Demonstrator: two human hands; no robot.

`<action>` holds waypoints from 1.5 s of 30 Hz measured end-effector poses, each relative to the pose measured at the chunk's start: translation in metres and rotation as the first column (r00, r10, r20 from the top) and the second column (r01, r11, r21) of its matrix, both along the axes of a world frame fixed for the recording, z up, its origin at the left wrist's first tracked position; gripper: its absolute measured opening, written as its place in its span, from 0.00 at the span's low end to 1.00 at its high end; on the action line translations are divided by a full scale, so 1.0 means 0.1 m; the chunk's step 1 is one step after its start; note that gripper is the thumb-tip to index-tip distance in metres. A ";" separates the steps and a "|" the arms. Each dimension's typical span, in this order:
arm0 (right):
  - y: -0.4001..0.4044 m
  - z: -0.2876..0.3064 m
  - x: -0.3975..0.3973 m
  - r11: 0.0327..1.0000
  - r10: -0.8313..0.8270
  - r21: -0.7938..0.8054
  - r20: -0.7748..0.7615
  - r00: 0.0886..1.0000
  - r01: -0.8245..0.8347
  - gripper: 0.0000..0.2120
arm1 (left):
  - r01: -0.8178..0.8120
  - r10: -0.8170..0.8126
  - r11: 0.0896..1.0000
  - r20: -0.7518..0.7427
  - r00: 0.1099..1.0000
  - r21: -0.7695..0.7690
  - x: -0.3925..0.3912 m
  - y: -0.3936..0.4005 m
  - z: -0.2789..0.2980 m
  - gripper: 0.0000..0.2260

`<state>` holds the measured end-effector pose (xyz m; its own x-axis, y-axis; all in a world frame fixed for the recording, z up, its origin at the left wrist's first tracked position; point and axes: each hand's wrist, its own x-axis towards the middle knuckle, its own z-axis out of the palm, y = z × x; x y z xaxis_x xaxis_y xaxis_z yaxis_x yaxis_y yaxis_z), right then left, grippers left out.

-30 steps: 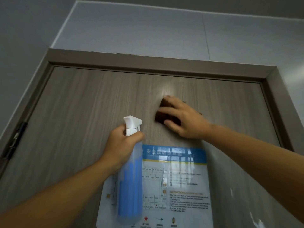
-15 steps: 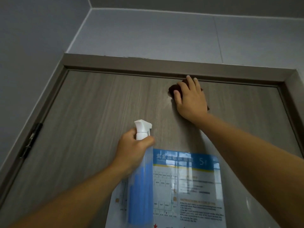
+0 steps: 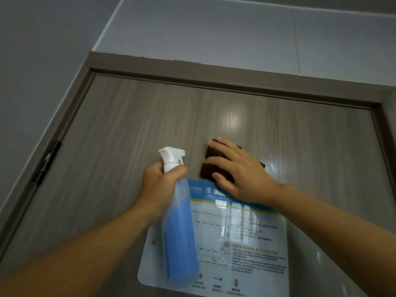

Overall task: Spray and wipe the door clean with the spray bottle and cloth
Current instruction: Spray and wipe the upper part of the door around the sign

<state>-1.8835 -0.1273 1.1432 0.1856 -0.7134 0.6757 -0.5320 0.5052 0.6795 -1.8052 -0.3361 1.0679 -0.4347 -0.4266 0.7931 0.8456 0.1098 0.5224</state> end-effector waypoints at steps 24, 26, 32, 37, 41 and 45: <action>-0.71 0.64 0.13 0.997 0.012 -0.078 -0.004 1.000 -0.012 0.20 | 0.175 -0.174 0.984 -0.020 0.985 0.031 -0.05 -0.16 -0.12 0.14; -0.56 0.48 0.10 1.000 0.007 -0.030 -0.008 1.000 -0.008 0.20 | 0.131 -0.131 0.991 -0.014 0.991 0.023 -0.05 -0.17 -0.10 0.20; -0.26 0.25 0.01 0.994 0.016 0.110 -0.023 1.000 -0.013 0.19 | -0.030 0.031 0.995 0.014 0.999 -0.095 0.01 -0.22 -0.07 0.18; -0.38 0.65 0.08 0.996 -0.031 -0.080 -0.040 0.999 0.028 0.21 | -0.133 0.141 0.975 0.031 0.990 -0.175 0.06 -0.28 -0.11 0.16; -0.72 0.98 0.12 0.940 -0.026 -0.341 0.023 0.999 0.032 0.21 | -0.142 0.150 0.973 0.030 0.988 -0.182 0.07 -0.28 -0.13 0.11; -1.06 1.04 0.17 0.883 0.006 -0.470 0.040 0.999 0.014 0.20 | -0.133 0.139 0.979 0.027 0.990 -0.154 0.07 -0.28 -0.14 0.13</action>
